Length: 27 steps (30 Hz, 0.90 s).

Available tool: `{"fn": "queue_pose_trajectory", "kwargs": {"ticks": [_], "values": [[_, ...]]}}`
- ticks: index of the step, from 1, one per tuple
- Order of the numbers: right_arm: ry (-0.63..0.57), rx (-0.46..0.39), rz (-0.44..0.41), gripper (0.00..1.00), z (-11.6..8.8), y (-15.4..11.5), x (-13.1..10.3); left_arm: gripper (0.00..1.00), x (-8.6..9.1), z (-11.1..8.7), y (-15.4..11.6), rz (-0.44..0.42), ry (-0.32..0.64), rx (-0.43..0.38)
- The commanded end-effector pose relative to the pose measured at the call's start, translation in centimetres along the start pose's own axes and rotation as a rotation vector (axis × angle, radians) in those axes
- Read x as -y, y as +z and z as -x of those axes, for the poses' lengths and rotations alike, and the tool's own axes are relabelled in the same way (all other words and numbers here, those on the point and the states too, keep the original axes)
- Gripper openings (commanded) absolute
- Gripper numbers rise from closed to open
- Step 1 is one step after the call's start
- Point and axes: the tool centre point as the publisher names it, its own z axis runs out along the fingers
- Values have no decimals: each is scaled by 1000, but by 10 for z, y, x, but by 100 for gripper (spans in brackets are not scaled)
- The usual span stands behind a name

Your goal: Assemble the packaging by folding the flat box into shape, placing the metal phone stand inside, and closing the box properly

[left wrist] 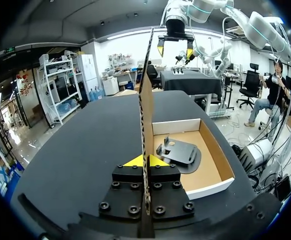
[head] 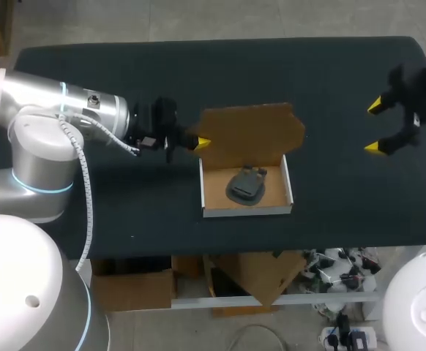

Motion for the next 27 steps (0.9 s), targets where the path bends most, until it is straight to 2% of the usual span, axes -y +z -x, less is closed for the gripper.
{"fn": "queue_pose_trajectory", "kwargs": {"ticks": [1, 13, 27], "values": [[1, 11, -12, 100, -4, 1, -3, 0, -2, -1, 0, -2, 1, 3], [-4, 8, -11, 100, -1, 1, -5, 0, -2, -1, 0, -2, 1, 3], [-201, -64, -40, 100, 50, 11, -65, 0, -2, -1, 0, -2, 1, 3]]}}
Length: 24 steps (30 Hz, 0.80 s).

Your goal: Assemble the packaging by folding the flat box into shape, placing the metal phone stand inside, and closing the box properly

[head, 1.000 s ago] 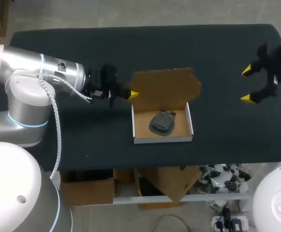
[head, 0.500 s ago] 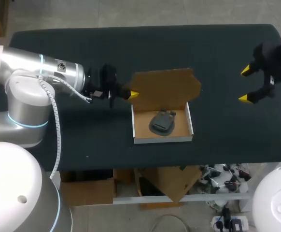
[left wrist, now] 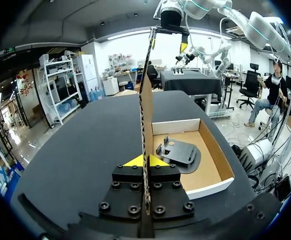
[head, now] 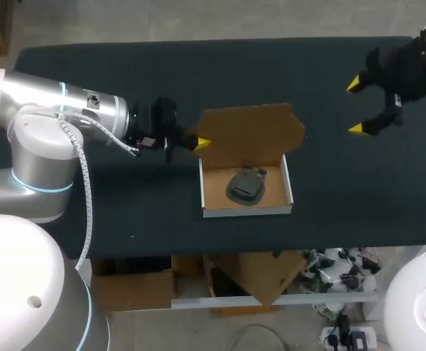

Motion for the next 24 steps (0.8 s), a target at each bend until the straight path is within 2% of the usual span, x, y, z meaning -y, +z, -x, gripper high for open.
{"fn": "queue_pose_trajectory", "kwargs": {"ticks": [1, 12, 24], "values": [[-23, -85, -16, 100, 28, 9, -16, 0, -2, -1, 1, -1, 1, 3], [-91, -128, -84, 100, 61, 16, -56, 0, -2, -1, 1, -1, 1, 3], [-97, -151, -170, 100, 78, 39, -87, 0, -2, -1, 1, -1, 1, 3]]}}
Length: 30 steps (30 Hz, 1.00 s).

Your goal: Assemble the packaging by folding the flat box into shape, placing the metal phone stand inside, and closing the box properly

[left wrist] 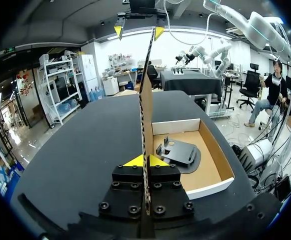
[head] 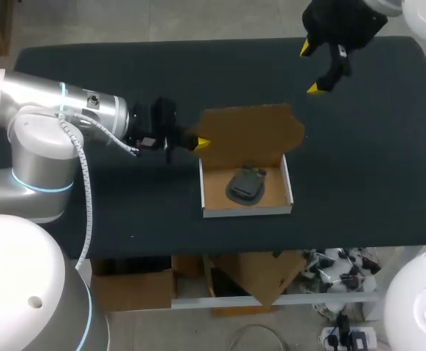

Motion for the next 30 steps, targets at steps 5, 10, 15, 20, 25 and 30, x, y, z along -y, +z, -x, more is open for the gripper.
{"fn": "queue_pose_trajectory", "kwargs": {"ticks": [5, 10, 15, 20, 25, 30], "values": [[12, -71, -86, 100, 14, 15, -19, 0, -2, -1, 1, -1, 1, 3], [39, -62, -146, 100, 16, 19, -27, 0, -2, -1, 1, -1, 1, 3], [30, -63, -134, 100, 17, 23, -36, 0, -2, -1, 1, -1, 1, 3], [24, -60, -140, 100, 20, 28, -42, 0, -2, -1, 1, -1, 1, 3], [16, -65, -146, 100, 26, 38, -49, 0, -2, -1, 1, -1, 1, 3], [5, -72, -162, 85, 30, 49, -59, 0, -2, -1, 1, -1, 1, 3]]}}
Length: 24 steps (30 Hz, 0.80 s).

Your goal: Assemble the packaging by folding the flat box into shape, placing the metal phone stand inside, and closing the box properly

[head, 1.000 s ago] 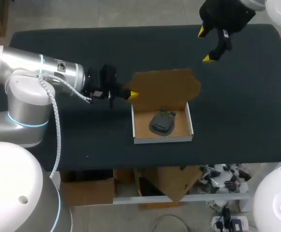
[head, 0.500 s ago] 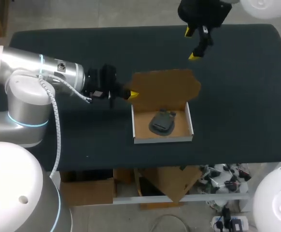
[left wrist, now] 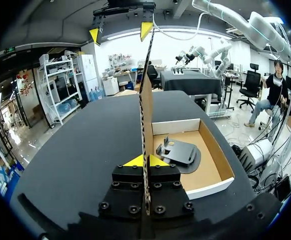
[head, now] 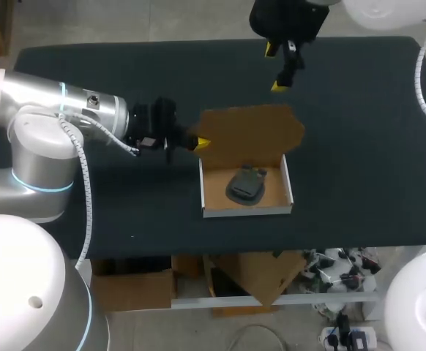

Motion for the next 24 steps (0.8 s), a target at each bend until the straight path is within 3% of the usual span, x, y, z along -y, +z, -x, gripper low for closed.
{"fn": "queue_pose_trajectory", "kwargs": {"ticks": [1, 4, 10, 24], "values": [[-2, -17, -23, 80, 8, 9, -13, 0, -2, -1, 1, -1, 1, 3], [-10, -23, -31, 82, 9, 14, -20, 0, -2, -1, 1, -1, 1, 3], [-14, -32, -49, 76, 7, 23, -29, 0, -2, -1, 1, -1, 1, 3], [-22, -58, -68, 70, -15, 38, -41, 0, -2, -1, 1, -1, 1, 3]]}}
